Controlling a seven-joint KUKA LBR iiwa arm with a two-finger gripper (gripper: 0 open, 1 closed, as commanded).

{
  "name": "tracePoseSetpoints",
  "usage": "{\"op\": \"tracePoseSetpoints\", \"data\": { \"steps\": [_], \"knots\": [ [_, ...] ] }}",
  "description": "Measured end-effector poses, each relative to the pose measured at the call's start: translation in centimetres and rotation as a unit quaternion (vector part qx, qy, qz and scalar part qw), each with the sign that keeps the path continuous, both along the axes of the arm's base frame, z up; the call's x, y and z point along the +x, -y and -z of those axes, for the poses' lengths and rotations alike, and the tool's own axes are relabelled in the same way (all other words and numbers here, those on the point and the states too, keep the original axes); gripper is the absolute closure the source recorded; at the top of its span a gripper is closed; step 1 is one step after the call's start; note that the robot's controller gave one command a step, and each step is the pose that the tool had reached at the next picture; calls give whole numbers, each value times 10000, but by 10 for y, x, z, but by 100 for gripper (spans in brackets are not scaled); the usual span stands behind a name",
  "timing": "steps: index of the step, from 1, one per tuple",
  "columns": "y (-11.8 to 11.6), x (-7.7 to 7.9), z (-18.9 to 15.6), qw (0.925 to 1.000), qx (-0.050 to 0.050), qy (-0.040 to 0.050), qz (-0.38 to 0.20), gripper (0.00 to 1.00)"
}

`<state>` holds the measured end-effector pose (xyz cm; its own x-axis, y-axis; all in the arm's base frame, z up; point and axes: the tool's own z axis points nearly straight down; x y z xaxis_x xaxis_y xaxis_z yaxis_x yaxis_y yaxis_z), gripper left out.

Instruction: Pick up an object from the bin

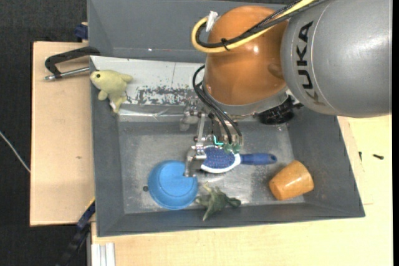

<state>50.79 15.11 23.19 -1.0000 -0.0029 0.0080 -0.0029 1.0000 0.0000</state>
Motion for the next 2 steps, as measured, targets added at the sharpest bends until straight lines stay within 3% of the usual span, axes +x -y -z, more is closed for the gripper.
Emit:
{"op": "tracePoseSetpoints", "data": {
  "steps": [1,2],
  "knots": [
    [38,25,139,9996,37,74,-267,0],
    [37,23,139,9996,43,29,-265,100]
  ]
}}
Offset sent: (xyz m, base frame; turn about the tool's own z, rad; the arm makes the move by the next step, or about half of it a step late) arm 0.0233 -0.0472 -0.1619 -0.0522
